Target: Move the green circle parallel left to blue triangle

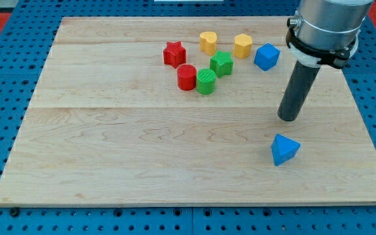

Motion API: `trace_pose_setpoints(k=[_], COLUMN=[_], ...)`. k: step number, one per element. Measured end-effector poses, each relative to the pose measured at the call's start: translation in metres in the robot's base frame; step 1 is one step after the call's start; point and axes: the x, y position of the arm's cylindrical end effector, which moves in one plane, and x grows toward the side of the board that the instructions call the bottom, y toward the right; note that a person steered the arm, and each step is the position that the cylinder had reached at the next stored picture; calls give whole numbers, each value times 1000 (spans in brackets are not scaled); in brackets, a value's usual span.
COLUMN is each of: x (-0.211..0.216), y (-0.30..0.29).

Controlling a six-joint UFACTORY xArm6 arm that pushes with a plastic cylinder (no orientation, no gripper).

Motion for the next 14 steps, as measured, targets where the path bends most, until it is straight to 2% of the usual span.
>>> trace_pose_setpoints(k=[1, 2, 3, 4, 5, 6, 7, 8, 9, 10, 11, 13, 14], x=[-15, -79, -102, -120, -114, -93, -35, -46, -49, -26, -25, -34, -25], y=[11, -3, -27, -84, -125, -127, -133, -145, -187, -146, -136, -162, -161])
